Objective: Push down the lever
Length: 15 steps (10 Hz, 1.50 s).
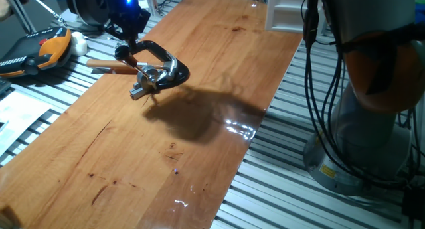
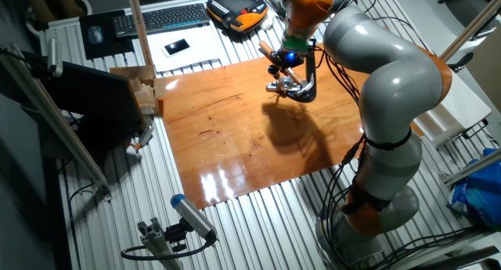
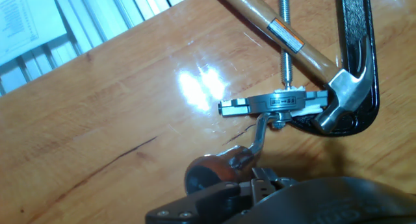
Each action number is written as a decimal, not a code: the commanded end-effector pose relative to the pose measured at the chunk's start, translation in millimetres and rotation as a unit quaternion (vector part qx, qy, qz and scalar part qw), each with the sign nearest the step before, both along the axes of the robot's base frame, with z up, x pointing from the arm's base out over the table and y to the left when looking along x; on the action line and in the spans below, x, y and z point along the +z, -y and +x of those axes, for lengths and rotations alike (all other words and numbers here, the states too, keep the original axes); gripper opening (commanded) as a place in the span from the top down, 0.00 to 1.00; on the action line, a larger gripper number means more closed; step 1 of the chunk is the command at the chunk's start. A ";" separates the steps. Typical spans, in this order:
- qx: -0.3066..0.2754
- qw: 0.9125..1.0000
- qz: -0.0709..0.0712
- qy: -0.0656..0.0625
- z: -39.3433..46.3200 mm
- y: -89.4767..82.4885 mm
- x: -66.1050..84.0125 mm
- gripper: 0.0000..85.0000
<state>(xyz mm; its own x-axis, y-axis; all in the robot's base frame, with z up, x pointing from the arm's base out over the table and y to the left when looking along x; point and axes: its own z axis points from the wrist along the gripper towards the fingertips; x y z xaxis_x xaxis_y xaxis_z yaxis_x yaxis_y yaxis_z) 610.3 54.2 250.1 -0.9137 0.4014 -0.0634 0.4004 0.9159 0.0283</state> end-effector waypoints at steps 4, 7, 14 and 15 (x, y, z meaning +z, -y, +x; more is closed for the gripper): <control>0.010 1.000 0.001 0.005 -2.4 -10.5 -5.9 1.00; 0.011 1.000 -0.001 0.005 -1.7 -8.8 -5.8 1.00; 0.023 1.000 -0.006 0.007 -1.9 -10.2 -7.8 1.00; 0.041 0.999 -0.008 0.001 -1.9 -10.2 -7.8 1.00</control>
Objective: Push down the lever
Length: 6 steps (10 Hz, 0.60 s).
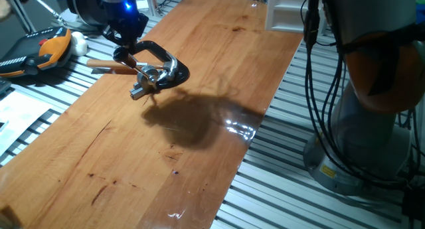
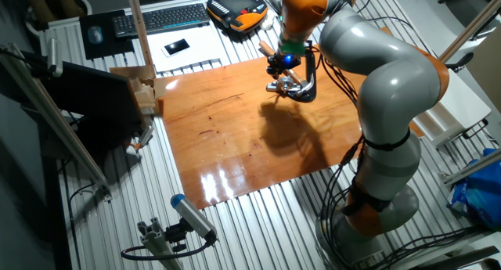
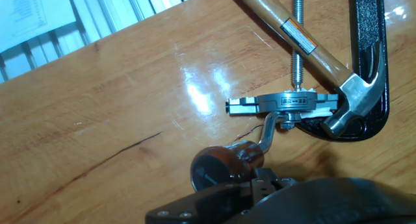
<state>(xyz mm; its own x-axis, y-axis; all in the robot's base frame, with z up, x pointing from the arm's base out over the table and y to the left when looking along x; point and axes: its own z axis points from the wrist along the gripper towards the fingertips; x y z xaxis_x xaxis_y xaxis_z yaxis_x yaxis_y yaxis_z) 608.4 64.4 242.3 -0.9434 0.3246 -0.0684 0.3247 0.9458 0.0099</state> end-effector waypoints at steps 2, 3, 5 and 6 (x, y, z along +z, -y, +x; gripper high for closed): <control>0.053 0.999 -0.009 -0.009 0.0 -0.1 0.0 1.00; 0.082 0.997 -0.011 -0.011 0.0 -0.1 0.0 1.00; 0.130 0.991 -0.008 -0.009 0.0 -0.1 0.0 1.00; 0.135 0.991 -0.005 0.007 0.0 -0.1 0.0 1.00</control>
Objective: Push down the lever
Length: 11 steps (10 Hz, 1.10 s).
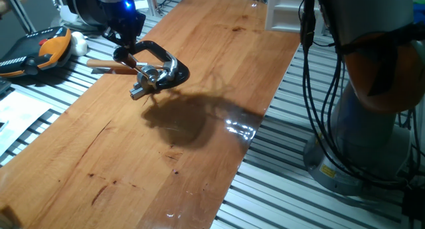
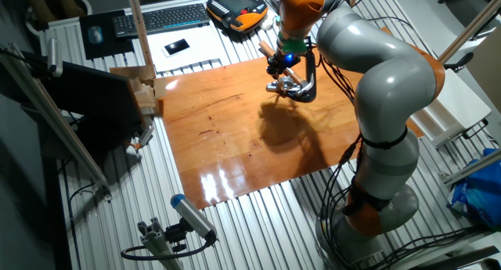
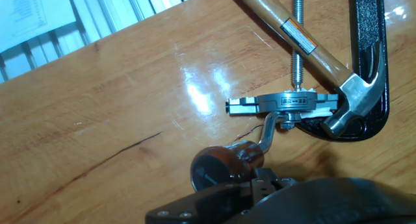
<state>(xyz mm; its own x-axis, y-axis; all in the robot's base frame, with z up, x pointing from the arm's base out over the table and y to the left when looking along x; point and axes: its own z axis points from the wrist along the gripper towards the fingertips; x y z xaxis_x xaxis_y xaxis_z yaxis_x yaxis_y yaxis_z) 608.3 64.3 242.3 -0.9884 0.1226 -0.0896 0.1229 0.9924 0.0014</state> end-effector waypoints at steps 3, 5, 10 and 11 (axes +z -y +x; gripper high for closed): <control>0.036 0.999 -0.005 0.009 0.1 -0.1 0.0 1.00; 0.051 0.998 -0.018 0.009 -0.5 -1.2 1.0 1.00; 0.021 1.000 -0.015 0.004 11.6 -22.3 -2.3 1.00; 0.016 1.000 -0.016 0.003 14.4 -29.5 -3.1 1.00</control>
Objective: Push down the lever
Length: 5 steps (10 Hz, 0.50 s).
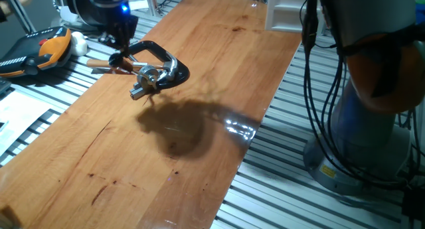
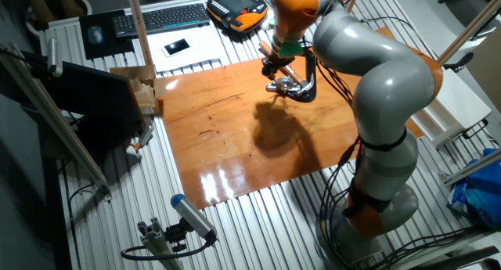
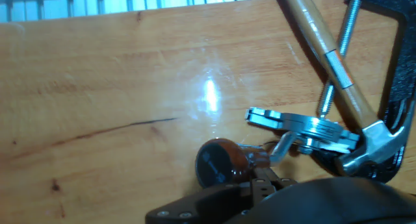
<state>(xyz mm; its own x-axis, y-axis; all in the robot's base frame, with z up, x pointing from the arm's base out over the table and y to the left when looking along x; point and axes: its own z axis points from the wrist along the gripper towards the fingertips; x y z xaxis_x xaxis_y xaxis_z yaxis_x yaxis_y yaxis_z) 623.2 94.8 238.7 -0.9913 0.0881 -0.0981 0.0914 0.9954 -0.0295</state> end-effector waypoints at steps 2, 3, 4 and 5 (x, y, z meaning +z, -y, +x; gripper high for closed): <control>-0.006 1.000 0.001 -0.002 4.6 -9.0 -4.1 1.00; -0.008 1.000 0.002 -0.001 5.9 -12.7 -7.6 1.00; -0.010 1.000 0.003 -0.001 6.8 -15.0 -10.3 1.00; -0.011 1.000 0.003 -0.001 7.9 -16.7 -12.9 1.00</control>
